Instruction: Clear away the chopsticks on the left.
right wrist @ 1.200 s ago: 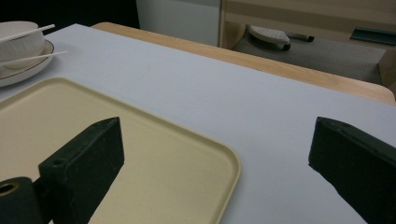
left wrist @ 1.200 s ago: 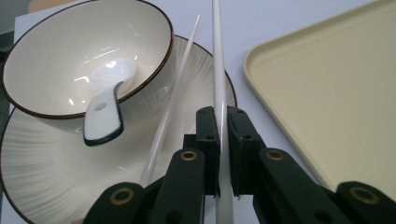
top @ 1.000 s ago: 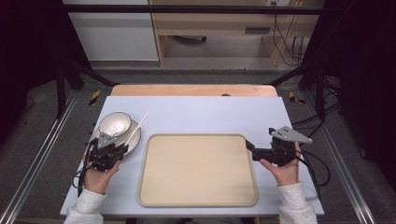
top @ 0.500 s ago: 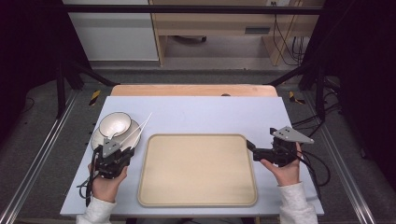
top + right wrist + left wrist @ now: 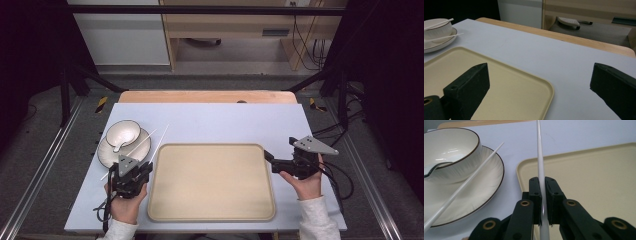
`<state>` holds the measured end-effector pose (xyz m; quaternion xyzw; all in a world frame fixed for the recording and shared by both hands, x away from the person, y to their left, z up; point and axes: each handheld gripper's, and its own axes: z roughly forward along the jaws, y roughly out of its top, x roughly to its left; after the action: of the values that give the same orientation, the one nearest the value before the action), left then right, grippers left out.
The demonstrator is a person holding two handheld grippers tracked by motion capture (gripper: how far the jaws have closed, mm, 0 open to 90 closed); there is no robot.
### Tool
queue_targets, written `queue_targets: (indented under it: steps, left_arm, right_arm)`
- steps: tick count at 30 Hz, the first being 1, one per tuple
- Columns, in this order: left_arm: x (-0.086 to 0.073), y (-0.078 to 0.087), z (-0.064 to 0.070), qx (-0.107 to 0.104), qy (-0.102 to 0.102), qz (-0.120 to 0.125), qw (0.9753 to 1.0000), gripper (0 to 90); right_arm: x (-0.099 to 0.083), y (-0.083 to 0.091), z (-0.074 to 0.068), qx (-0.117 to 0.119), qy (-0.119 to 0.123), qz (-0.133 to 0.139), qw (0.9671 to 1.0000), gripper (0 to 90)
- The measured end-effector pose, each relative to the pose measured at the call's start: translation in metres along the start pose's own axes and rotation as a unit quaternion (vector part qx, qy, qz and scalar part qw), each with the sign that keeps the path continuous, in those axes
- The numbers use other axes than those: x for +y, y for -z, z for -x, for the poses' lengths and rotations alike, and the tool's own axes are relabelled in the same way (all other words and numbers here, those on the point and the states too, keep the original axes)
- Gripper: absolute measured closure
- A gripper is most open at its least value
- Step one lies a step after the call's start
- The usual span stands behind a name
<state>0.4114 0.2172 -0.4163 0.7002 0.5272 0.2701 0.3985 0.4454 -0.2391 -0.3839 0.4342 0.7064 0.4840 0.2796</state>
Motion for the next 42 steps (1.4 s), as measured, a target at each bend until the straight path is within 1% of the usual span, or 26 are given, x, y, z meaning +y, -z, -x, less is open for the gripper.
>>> queue_targets:
  steps: [7,9,15,18,23,29,35,38,40,42]
  left_arm:
    - [-0.007,-0.003,0.010,0.002,0.016,-0.001,0.9999,84.4]
    - [-0.012,-0.005,0.013,-0.001,0.028,0.001,0.9996,84.4]
    - [-0.028,-0.010,0.021,0.013,0.041,-0.003,0.9991,84.4]
    - [-0.035,-0.013,0.022,0.014,0.051,-0.003,0.9986,84.5]
    - [-0.044,-0.016,0.026,0.025,0.050,-0.005,0.9984,84.5]
    - [-0.054,-0.022,0.031,0.029,0.051,-0.014,0.9982,84.5]
    - [-0.058,-0.030,0.032,0.028,0.048,-0.019,0.9983,84.5]
    - [-0.060,-0.035,0.034,0.030,0.040,-0.028,0.9984,84.4]
    - [-0.059,-0.036,0.035,0.034,0.037,-0.030,0.9983,84.3]
    - [-0.059,-0.036,0.034,0.032,0.038,-0.034,0.9982,84.2]
  right_arm:
    - [0.000,0.000,-0.001,0.000,0.001,0.001,1.0000,3.0]
    - [0.000,0.000,-0.001,0.000,0.001,0.000,1.0000,3.0]
    - [-0.001,-0.003,-0.003,0.004,0.003,-0.006,1.0000,3.0]
    - [-0.002,-0.005,-0.004,0.005,0.004,-0.008,0.9999,3.0]
    - [-0.003,-0.007,-0.005,0.006,0.005,-0.011,0.9999,3.1]
    - [-0.003,-0.008,-0.006,0.007,0.007,-0.015,0.9998,3.1]
    - [-0.003,-0.009,-0.006,0.006,0.006,-0.016,0.9998,3.1]
    - [-0.004,-0.010,-0.006,0.006,0.006,-0.017,0.9998,3.1]
    - [-0.004,-0.010,-0.006,0.006,0.010,-0.018,0.9998,3.2]
    - [-0.004,-0.011,-0.006,0.007,0.010,-0.019,0.9997,3.2]
